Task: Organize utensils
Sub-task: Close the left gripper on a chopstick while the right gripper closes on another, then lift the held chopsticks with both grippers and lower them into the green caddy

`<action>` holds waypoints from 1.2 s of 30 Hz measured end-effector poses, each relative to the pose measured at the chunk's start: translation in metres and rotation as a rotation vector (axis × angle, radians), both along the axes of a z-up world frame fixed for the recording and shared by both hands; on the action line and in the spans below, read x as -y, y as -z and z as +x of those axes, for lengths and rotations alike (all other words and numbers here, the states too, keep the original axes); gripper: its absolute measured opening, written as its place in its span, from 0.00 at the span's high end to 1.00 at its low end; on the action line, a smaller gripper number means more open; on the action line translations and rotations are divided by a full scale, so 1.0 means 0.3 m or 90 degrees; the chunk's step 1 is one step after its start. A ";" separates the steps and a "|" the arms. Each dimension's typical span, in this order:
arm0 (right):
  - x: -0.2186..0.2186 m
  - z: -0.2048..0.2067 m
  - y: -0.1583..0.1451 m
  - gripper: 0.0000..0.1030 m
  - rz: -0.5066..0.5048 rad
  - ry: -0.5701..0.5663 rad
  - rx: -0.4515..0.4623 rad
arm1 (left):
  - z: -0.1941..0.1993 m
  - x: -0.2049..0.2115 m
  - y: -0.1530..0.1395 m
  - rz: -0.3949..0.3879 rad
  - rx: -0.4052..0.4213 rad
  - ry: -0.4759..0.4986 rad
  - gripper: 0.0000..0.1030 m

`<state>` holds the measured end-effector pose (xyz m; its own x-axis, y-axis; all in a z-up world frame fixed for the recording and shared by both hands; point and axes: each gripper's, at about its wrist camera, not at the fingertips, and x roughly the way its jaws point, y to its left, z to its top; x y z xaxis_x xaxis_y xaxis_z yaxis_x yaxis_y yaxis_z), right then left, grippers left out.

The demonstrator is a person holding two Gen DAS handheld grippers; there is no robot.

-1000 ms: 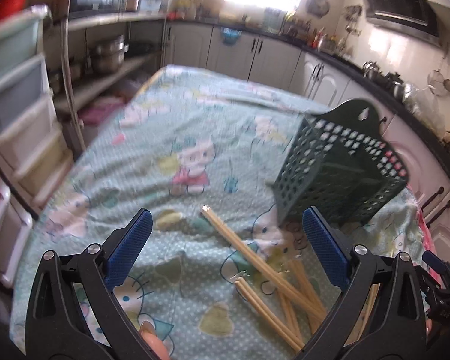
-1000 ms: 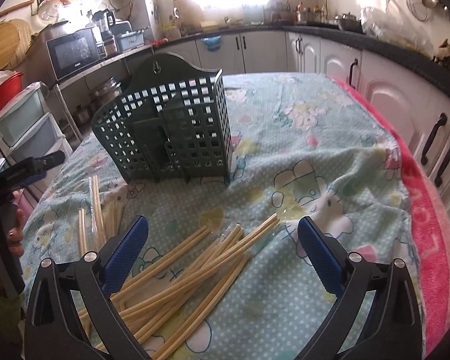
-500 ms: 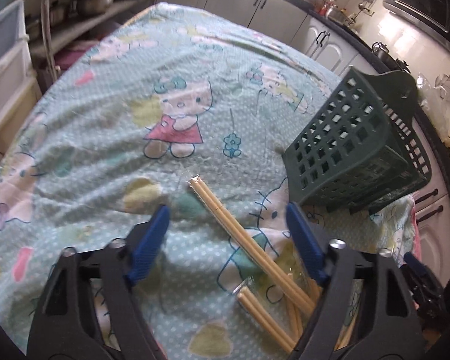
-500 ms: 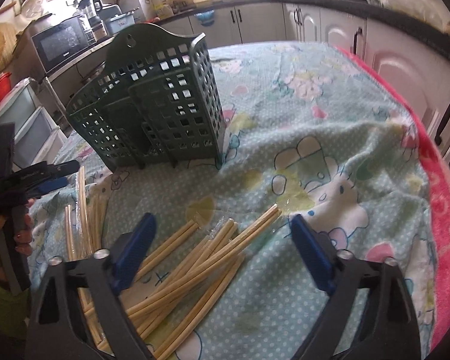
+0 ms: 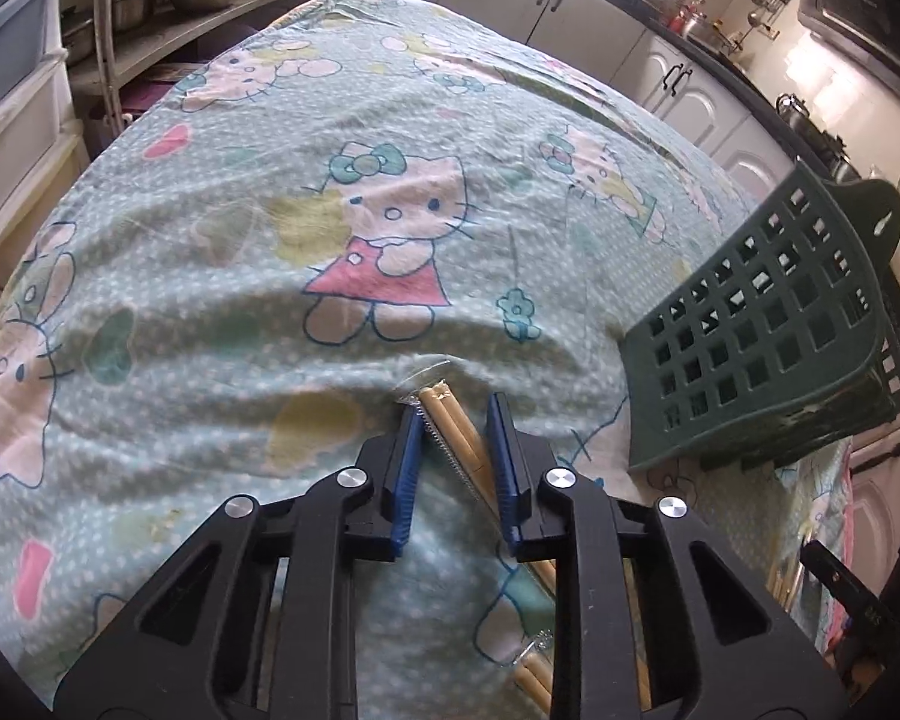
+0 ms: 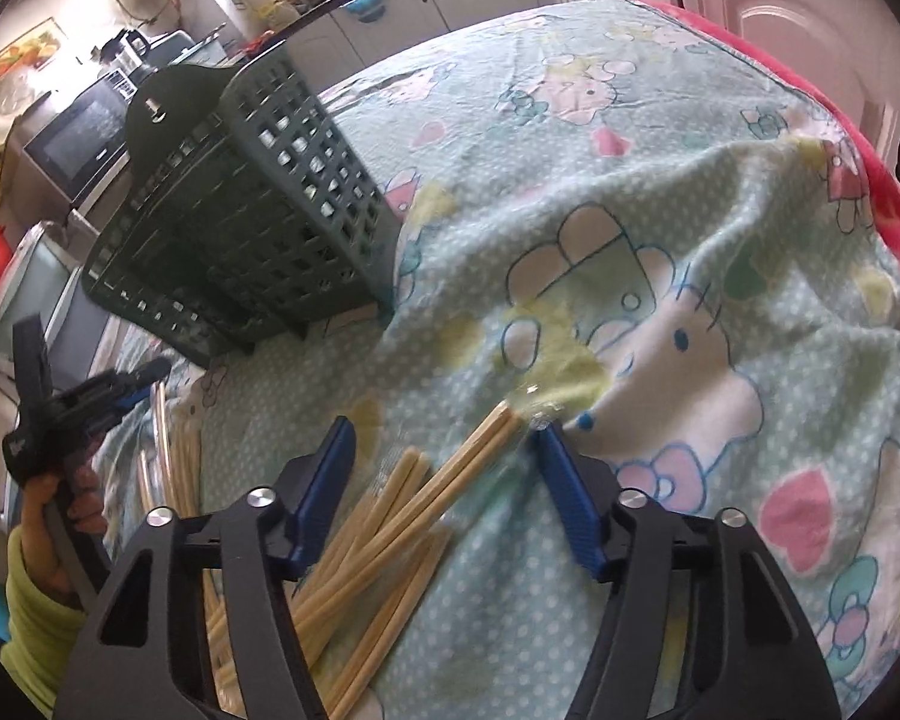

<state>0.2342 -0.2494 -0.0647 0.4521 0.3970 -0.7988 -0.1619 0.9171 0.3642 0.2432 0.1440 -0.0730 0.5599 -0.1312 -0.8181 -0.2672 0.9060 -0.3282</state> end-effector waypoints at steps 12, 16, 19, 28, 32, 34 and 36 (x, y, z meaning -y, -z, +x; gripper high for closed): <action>0.089 0.029 0.005 0.89 0.038 0.023 0.006 | 0.003 0.009 -0.010 0.033 0.008 0.001 0.90; 0.125 0.015 -0.014 0.89 0.049 0.033 0.018 | -0.009 0.004 -0.020 0.024 0.015 0.000 0.90; 0.149 0.000 -0.032 0.89 0.053 0.034 0.030 | -0.023 0.009 -0.040 0.015 0.027 0.005 0.91; 0.183 -0.054 -0.153 0.90 0.057 0.029 0.114 | -0.081 0.024 -0.155 0.013 0.085 0.019 0.93; 0.174 -0.078 -0.222 0.91 0.062 0.012 0.158 | -0.106 0.031 -0.206 0.009 0.110 0.023 0.93; 0.166 -0.090 -0.251 0.91 0.063 0.004 0.176 | -0.119 0.036 -0.234 0.007 0.124 0.027 0.94; 0.157 -0.101 -0.277 0.91 0.066 -0.004 0.191 | -0.133 0.043 -0.263 0.008 0.140 0.031 0.94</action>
<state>0.2039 -0.2964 0.0184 0.6588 0.4728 -0.5851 -0.2823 0.8763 0.3903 0.2033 0.1313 0.0059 0.7179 -0.1530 -0.6791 -0.1470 0.9202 -0.3627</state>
